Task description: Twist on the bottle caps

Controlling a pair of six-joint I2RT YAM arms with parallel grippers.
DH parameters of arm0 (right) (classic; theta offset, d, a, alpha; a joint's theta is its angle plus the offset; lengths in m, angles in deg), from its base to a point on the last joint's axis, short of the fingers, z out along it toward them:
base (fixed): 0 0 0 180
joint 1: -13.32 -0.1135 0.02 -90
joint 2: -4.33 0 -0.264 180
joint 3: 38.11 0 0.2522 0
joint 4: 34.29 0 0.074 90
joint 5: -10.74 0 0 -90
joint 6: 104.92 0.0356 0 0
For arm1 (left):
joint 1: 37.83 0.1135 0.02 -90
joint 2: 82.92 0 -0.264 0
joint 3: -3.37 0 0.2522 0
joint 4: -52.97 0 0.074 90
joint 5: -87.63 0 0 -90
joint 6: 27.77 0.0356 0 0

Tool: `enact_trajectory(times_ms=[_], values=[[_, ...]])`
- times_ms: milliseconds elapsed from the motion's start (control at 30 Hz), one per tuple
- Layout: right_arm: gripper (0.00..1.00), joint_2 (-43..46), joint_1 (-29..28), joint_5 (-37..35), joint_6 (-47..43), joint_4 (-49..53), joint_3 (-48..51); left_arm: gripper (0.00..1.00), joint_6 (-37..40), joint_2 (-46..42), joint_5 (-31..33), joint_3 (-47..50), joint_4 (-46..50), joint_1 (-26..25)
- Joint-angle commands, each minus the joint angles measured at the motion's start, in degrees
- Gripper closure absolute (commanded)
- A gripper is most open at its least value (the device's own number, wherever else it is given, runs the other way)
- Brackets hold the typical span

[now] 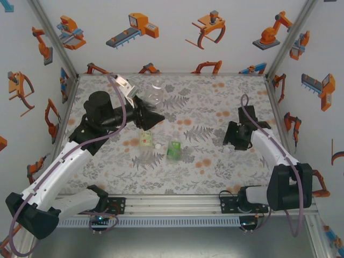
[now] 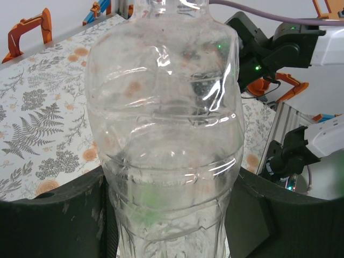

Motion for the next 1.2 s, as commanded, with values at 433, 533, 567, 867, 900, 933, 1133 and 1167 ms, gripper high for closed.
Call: enact_trajectory(times_ms=[433, 533, 567, 867, 900, 933, 1133, 1167], values=[[0.51, -3.94, 0.29, 2.19, -2.76, -5.94, 2.46, 1.0, -0.81, -1.18, -0.59, -0.38, -2.52, 0.16], [0.51, -4.9, 0.29, 2.88, -2.69, -6.36, 2.55, 1.0, -0.77, -1.17, -0.48, -0.33, -2.46, 0.17], [0.51, -5.12, 0.29, 3.32, -2.69, -6.65, 2.68, 1.0, -0.65, -1.14, -0.46, -0.3, -2.48, 0.17], [0.51, -6.05, 0.29, 3.74, -2.77, -7.03, 3.16, 1.0, -0.81, -1.45, -0.42, 0.09, -3.05, 0.18], [0.51, -6.1, 0.29, 3.67, -2.77, -6.99, 3.08, 1.0, -0.81, -1.42, -0.42, 0.14, -3.06, 0.19], [0.51, -6.17, 0.34, 3.66, -2.71, -6.94, 3.07, 1.0, -0.81, -1.46, -0.33, 0.2, -3.12, 0.2], [0.51, -7.05, 0.33, 3.74, -2.77, -6.87, 2.7, 1.0, -0.81, -1.51, -0.32, 0.39, -3.35, 0.19], [0.51, -7.19, 0.3, 3.74, -2.69, -6.86, 2.64, 1.0, -0.81, -1.47, -0.32, 0.41, -3.41, 0.16]])
